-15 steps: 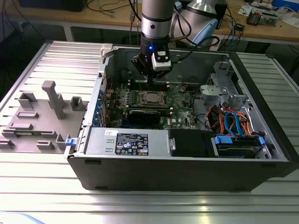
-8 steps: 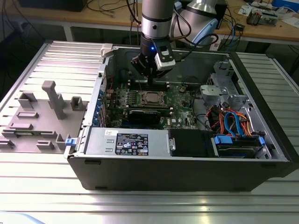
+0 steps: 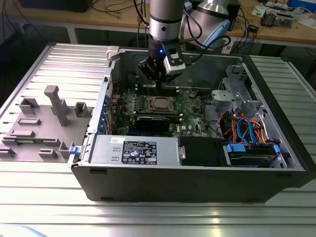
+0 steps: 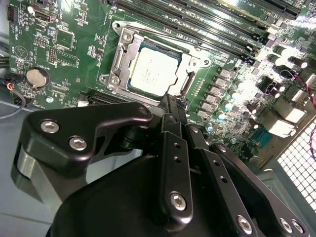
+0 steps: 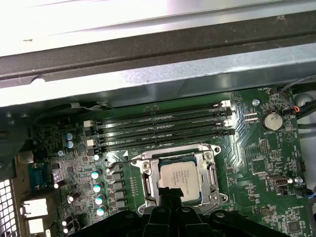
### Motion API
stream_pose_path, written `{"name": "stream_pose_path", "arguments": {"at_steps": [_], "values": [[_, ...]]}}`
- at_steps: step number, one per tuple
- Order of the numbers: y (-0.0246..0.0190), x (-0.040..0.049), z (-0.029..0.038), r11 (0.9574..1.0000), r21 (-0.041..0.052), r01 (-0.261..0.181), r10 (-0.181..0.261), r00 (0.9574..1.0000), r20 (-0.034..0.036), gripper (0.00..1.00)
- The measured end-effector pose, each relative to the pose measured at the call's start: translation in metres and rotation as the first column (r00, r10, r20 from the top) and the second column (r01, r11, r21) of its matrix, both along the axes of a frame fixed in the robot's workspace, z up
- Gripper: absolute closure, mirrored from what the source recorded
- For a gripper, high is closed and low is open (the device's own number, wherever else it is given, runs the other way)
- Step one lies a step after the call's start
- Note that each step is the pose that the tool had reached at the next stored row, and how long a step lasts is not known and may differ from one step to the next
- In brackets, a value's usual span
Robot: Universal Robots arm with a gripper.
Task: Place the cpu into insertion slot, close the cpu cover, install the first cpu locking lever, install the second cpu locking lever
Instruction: 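Install the first cpu locking lever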
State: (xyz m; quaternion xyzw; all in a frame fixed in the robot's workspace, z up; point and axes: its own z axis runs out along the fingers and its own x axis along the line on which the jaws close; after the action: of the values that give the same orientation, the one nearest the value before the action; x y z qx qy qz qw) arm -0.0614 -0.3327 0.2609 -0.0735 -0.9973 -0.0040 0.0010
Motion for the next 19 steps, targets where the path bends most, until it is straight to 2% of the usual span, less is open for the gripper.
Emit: {"name": "stream_pose_path", "arguments": {"at_steps": [2,4,6,13,16,19], "values": [[0.0,0.0,-0.0001,1.0,0.0001,-0.01,0.01,1.0,0.0007,0.89],[-0.0001,-0.0001,-0.0001,0.999,-0.0002,-0.044,0.044,0.999,0.0005,0.89],[0.0,-0.0005,-0.0005,0.9944,0.0,-0.106,0.106,0.9944,0.0007,0.89],[0.0,-0.018,-0.0007,0.9931,0.0001,-0.117,0.117,0.9931,0.0009,0.89],[-0.0001,-0.0186,-0.0012,0.9891,-0.0001,-0.147,0.147,0.9891,0.0008,0.89],[0.0,-0.024,-0.0021,0.9883,-0.0003,-0.152,0.152,0.9883,0.005,0.89]]}}
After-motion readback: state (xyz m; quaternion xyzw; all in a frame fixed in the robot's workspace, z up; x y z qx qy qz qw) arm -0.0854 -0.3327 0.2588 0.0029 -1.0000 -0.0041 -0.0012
